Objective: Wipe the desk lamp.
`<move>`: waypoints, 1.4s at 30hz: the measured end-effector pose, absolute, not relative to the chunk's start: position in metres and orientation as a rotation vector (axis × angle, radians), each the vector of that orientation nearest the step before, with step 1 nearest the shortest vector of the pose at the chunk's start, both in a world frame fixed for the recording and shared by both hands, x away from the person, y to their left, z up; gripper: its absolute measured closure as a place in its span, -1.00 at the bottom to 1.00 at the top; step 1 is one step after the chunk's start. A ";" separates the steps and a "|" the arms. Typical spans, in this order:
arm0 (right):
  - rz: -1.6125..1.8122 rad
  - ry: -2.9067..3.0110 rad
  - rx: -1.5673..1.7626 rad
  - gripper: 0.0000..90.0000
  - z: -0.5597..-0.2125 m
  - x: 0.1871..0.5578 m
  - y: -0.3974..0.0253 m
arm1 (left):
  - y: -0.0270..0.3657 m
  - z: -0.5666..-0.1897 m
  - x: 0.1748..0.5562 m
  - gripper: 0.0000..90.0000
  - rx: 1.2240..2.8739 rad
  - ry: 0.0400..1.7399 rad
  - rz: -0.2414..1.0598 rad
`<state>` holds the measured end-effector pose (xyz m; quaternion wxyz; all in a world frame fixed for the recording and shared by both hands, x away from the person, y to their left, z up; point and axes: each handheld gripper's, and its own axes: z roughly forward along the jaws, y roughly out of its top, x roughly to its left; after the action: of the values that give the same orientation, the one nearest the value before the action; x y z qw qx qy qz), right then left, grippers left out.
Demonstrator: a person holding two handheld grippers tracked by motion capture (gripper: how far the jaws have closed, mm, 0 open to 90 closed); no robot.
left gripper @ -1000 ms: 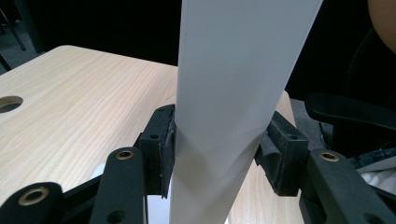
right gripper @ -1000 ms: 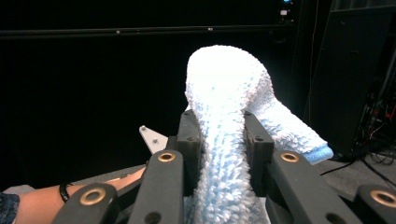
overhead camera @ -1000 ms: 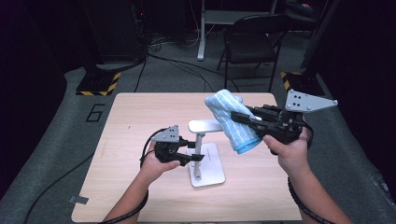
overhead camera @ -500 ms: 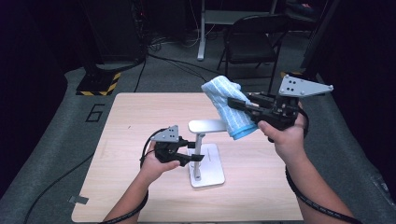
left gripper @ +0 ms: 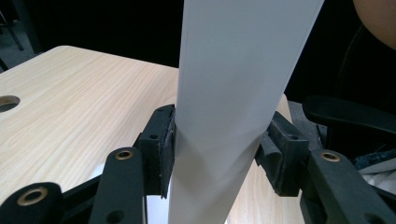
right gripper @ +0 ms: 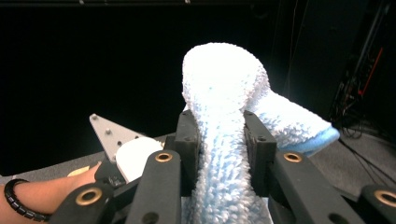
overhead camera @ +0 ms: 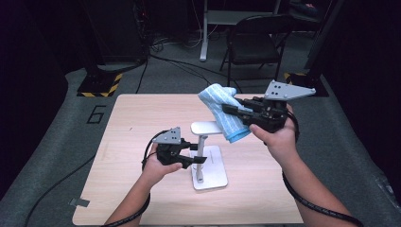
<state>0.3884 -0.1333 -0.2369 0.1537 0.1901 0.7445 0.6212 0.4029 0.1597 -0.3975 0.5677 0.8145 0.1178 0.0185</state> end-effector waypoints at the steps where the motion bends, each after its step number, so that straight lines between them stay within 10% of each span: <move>1: 1.779 2.137 0.549 0.58 -0.239 0.388 -0.132 | 0.160 -0.398 0.403 0.12 1.912 0.278 0.042; 29: 1.770 2.265 0.457 0.51 -0.247 0.384 -0.088 | 0.153 -0.376 0.400 -0.10 1.815 0.307 0.108; 42: 1.762 2.284 0.467 0.52 -0.246 0.384 -0.080 | 0.147 -0.368 0.399 0.11 1.806 0.292 0.095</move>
<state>0.3838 -0.0804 -0.2461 0.1095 0.1588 0.7770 0.5992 0.3989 0.1465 -0.3682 0.6090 0.7819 0.1264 0.0410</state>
